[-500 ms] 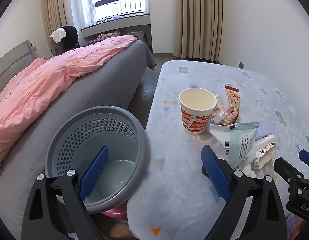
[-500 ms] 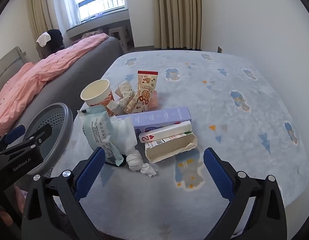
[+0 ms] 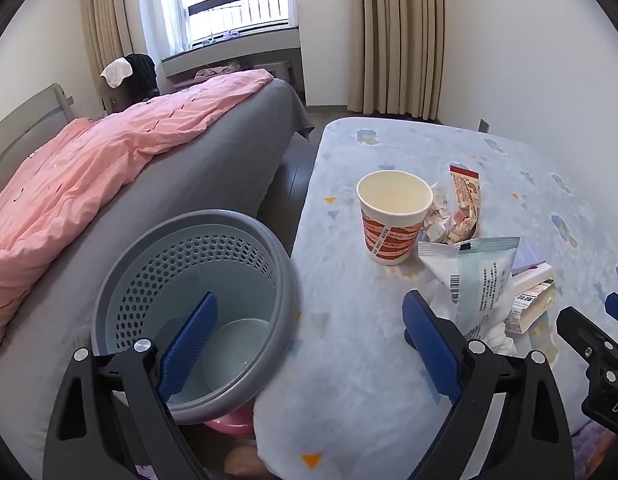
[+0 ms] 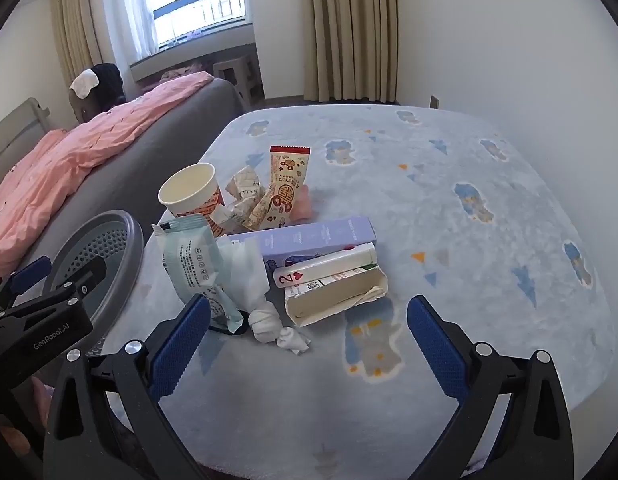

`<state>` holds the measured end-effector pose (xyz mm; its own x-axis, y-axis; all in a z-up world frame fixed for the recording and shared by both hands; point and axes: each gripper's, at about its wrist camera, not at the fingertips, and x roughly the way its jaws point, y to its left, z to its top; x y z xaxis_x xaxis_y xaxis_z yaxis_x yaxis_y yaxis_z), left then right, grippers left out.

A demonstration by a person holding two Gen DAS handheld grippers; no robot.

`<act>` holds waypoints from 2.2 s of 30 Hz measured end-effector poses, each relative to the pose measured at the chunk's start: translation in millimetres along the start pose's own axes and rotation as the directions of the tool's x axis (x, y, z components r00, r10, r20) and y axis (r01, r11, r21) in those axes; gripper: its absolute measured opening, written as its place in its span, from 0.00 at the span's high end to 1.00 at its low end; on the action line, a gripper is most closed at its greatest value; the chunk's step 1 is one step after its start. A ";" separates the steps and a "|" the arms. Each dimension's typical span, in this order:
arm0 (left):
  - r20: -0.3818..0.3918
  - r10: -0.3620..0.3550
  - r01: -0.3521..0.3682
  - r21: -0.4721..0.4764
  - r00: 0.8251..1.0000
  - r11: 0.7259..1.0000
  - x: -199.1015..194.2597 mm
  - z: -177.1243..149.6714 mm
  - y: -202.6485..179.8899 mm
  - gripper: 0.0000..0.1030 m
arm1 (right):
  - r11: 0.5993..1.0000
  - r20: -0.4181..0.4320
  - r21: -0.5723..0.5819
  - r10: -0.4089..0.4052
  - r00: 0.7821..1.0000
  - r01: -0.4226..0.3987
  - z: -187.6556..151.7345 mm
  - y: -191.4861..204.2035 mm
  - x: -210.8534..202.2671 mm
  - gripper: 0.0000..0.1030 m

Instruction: Collect trash

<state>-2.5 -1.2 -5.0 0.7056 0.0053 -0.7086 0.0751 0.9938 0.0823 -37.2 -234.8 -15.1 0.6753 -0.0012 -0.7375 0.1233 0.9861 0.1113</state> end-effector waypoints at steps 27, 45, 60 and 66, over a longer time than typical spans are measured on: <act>0.030 0.002 -0.002 0.010 1.000 1.000 -12.1 -3.2 -1.2 0.13 | 1.000 0.013 0.004 -0.018 1.000 0.018 -3.2 3.5 -4.2 0.06; 0.030 0.002 -0.002 0.009 1.000 1.000 -12.6 -3.2 -0.5 0.13 | 1.000 0.019 0.005 -0.021 1.000 0.021 -2.2 3.9 -6.7 0.06; 0.035 0.001 -0.001 0.009 0.999 1.000 -13.5 -1.4 -0.6 0.13 | 1.000 0.020 0.004 -0.021 1.000 0.021 -2.0 3.6 -7.0 0.06; 0.035 0.000 -0.001 0.008 0.999 1.000 -13.5 -1.5 -0.4 0.13 | 1.000 0.021 0.004 -0.022 1.000 0.022 -2.6 3.6 -7.3 0.06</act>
<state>-13.2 -1.5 3.5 0.7301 0.0018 -0.6833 0.0805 0.9928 0.0887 -43.6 -230.7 -11.1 0.6878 -0.0266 -0.7254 0.1409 0.9852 0.0975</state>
